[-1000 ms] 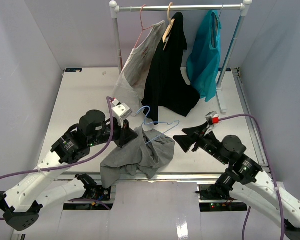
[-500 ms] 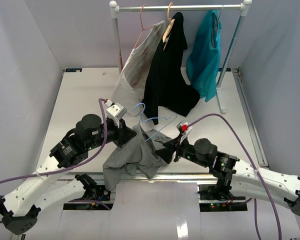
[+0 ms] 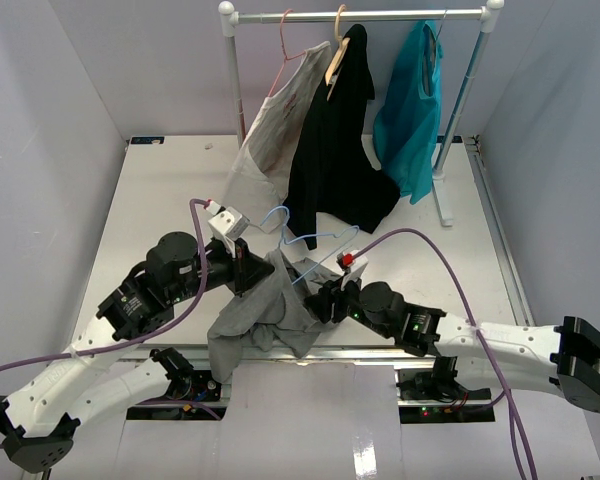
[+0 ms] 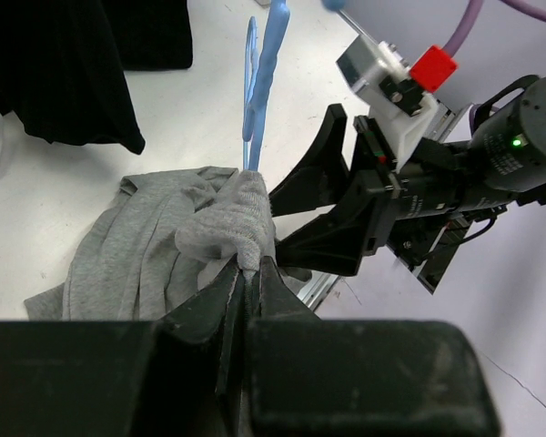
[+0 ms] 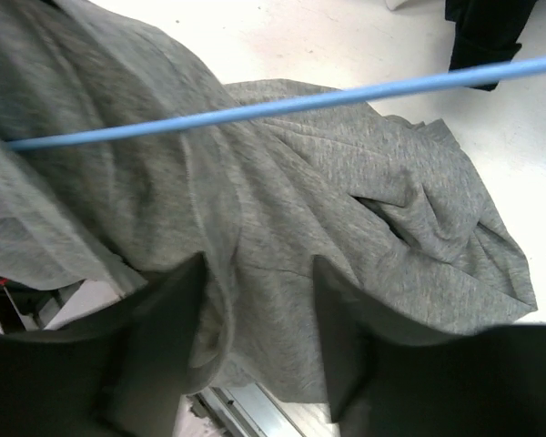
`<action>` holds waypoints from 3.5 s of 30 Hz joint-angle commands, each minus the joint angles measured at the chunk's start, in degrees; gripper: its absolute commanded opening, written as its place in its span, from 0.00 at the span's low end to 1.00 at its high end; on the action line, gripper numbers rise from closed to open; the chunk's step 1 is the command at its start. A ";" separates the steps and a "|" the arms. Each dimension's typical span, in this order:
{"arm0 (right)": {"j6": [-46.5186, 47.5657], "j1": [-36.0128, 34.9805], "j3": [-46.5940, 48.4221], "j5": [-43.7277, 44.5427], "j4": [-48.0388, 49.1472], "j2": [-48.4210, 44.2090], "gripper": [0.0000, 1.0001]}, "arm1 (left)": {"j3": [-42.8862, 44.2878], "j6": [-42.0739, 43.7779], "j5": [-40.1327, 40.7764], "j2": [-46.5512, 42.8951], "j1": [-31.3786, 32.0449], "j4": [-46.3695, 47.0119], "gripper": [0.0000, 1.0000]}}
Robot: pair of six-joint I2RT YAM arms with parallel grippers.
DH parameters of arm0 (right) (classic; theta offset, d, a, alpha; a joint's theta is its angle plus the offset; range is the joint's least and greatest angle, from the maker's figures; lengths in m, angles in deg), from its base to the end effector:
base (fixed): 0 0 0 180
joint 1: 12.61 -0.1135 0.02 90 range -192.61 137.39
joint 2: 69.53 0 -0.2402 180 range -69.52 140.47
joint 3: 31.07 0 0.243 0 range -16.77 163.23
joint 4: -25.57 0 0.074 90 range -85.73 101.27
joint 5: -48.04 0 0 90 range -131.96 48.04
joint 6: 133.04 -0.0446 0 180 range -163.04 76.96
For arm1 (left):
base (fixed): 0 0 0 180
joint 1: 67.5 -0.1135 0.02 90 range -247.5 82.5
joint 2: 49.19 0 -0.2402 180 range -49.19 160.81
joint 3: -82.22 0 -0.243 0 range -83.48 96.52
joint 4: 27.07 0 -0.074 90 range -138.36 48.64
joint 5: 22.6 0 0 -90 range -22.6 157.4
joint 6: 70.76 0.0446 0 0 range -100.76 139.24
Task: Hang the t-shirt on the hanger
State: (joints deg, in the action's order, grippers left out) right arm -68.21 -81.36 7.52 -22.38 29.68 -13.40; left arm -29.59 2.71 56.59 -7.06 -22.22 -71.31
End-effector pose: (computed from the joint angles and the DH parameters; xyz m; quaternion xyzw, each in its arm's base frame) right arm 0.0975 0.2096 0.2128 -0.1893 0.7573 0.3551 0.5143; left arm 0.1151 -0.1282 0.3446 0.2537 0.7674 -0.3654 0.4618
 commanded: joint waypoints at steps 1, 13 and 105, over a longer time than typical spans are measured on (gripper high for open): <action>-1.24 -0.33 -2.66 3.25 8.53 0.92 0.47 | 0.16 -0.70 -0.70 -1.16 0.07 2.79 0.00; -2.69 3.79 -6.37 14.87 4.28 -8.31 0.08 | -1.59 1.41 -11.07 -2.40 0.07 0.86 0.00; 25.77 9.79 33.22 -38.94 -19.79 4.37 0.08 | -0.42 9.49 -26.25 1.98 0.07 3.75 0.00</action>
State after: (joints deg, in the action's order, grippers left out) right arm -41.42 -71.37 42.02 -64.00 5.68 -8.43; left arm -33.88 13.13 32.34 -4.55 -22.26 -69.49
